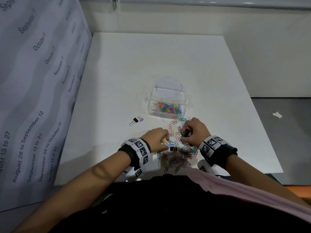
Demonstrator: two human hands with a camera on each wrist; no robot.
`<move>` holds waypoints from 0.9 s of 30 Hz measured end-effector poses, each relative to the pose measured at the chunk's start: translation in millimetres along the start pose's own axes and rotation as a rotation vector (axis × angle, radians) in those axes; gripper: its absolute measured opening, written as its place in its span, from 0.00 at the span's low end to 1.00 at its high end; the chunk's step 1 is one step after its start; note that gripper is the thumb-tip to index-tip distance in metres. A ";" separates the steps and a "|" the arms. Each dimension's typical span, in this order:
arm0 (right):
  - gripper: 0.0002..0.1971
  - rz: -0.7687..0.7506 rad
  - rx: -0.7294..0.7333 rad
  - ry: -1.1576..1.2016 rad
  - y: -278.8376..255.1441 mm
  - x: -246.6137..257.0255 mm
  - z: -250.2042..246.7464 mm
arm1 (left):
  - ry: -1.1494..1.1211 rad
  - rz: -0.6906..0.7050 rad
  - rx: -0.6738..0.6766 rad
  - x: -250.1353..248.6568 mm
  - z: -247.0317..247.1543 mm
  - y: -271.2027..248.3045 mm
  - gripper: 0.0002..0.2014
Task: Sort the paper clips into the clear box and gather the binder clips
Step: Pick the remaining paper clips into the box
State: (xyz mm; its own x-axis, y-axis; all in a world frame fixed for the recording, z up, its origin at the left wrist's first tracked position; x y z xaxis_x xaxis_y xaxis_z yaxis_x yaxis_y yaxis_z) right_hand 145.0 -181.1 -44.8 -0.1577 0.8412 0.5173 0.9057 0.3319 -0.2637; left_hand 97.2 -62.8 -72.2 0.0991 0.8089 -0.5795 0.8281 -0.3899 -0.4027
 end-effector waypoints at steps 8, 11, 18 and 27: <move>0.11 0.116 -0.063 0.114 -5.2 -34.7 -16.8 | 0.159 0.118 0.120 -29.4 30.0 20.2 0.14; 0.12 0.155 -0.087 0.164 -9.5 -46.6 -18.0 | 0.117 0.112 0.091 -27.8 26.2 21.5 0.10; 0.11 0.233 -0.053 0.229 -6.3 -60.4 -7.8 | -0.037 0.028 -0.018 -14.7 14.8 16.6 0.06; 0.05 0.191 -0.010 0.239 -0.1 -52.3 -1.5 | -0.184 -0.086 -0.193 18.8 -12.1 3.7 0.09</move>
State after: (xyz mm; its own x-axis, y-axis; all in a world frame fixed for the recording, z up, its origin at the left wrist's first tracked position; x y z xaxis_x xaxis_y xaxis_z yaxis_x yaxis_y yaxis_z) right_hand 153.8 -225.7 -70.7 0.1121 0.7631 0.6365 0.9140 0.1721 -0.3674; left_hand 108.8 -43.8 -76.0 -0.0634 0.7353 -0.6748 0.9207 -0.2179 -0.3239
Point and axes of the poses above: each hand's wrist, its own y-axis towards the middle knuckle, its own z-axis out of the palm, x = y × z, the point moved 10 cm from there along y, towards the middle knuckle, and after that the axes turned 1 degree about z, right-handed, at the moved point
